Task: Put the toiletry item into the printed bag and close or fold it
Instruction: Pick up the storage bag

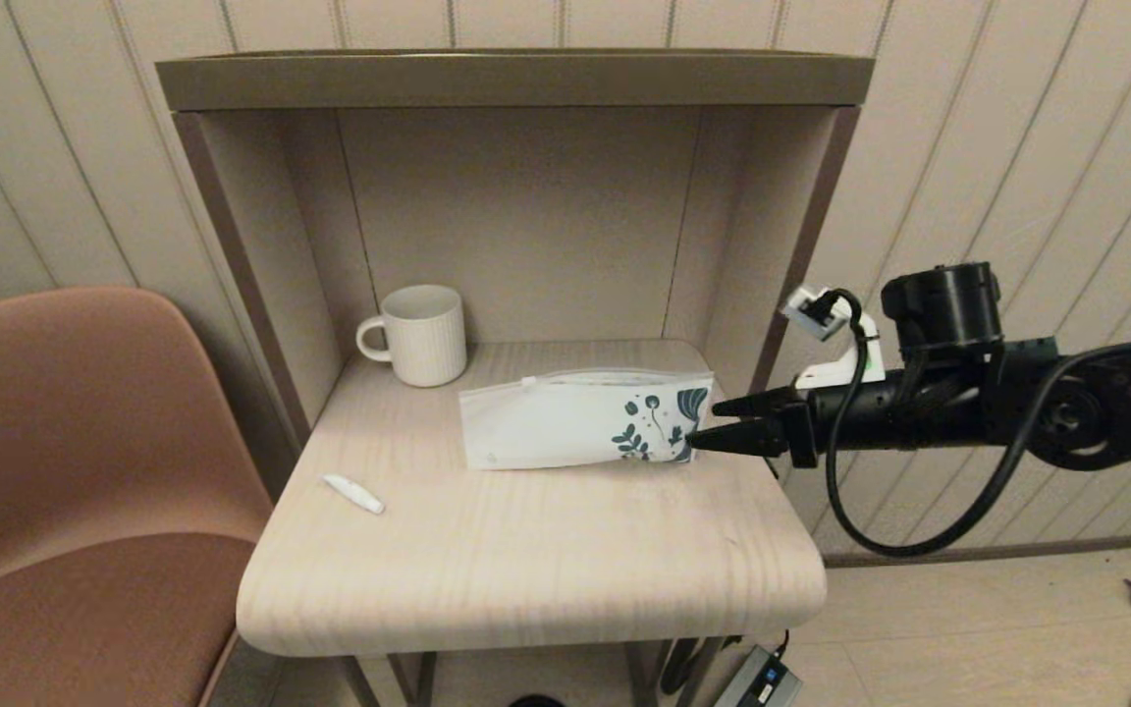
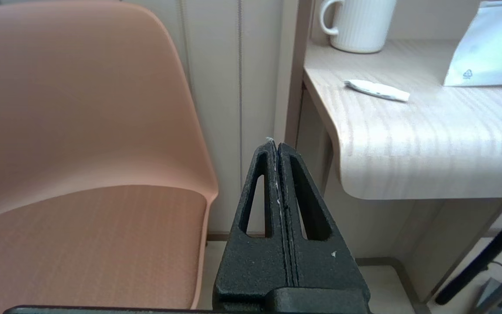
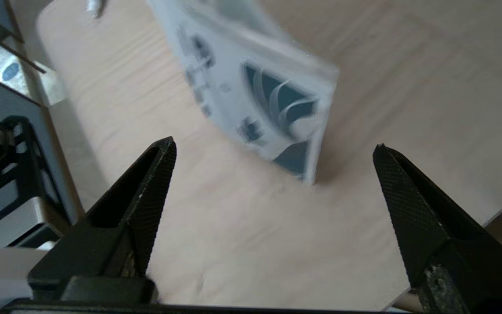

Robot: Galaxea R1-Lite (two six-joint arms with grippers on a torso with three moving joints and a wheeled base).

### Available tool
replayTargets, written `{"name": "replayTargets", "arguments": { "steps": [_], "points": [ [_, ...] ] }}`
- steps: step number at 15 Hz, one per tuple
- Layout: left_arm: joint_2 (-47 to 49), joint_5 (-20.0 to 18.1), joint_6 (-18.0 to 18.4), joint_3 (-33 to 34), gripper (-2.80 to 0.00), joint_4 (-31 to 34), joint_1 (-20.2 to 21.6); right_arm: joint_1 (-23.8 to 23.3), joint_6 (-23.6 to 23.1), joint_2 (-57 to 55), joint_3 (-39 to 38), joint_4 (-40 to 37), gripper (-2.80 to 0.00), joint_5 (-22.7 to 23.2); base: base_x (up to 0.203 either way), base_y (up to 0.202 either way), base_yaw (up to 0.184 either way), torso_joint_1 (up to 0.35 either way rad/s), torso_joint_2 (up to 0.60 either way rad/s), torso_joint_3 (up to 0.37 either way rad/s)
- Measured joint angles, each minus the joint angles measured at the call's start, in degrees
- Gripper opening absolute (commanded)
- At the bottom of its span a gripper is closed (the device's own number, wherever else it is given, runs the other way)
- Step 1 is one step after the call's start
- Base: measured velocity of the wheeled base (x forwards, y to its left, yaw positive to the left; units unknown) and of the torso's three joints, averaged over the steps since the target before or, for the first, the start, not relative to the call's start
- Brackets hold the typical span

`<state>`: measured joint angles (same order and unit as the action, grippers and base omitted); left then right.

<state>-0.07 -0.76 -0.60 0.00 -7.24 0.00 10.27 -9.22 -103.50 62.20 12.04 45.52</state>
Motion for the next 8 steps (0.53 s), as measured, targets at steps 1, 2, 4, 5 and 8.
{"name": "replayTargets", "arguments": {
  "steps": [1, 2, 4, 5, 8],
  "points": [
    [0.00, 0.03, -0.01, 0.00, -2.80, 0.00, 0.00, 0.28, -0.01, -0.73, 0.90, -0.02, 0.00, -0.05, 0.000, 0.000, 0.000, 0.000, 0.00, 0.000],
    [0.00, 0.02, -0.02, 0.00, -2.80, 0.02, 0.00, 0.84, 0.02, -1.50, 1.79, 0.00, 0.00, -0.12, 0.000, 0.000, 0.000, 0.000, 0.00, 0.000],
    [0.00, 0.03, 0.00, 0.00, -2.80, 0.02, 0.00, 2.33, 0.04, -2.94, 3.54, -0.04, 0.00, -0.19, 0.000, 0.000, 0.000, 0.000, 0.00, 0.000],
    [0.00, 0.00, 0.02, 0.00, -2.80, 0.00, 0.00, 2.98, 0.04, -3.57, 4.22, -0.09, 0.00, -0.24, 0.000, 0.000, 0.000, 0.000, 0.00, 0.000],
    [0.00, 0.03, 0.00, 0.00, -2.80, 0.00, 0.00, 5.19, 0.02, -4.50, 4.62, -0.06, 0.00, -0.24, 0.000, 0.000, 0.000, 0.000, 0.00, 0.000]
  ]
}}
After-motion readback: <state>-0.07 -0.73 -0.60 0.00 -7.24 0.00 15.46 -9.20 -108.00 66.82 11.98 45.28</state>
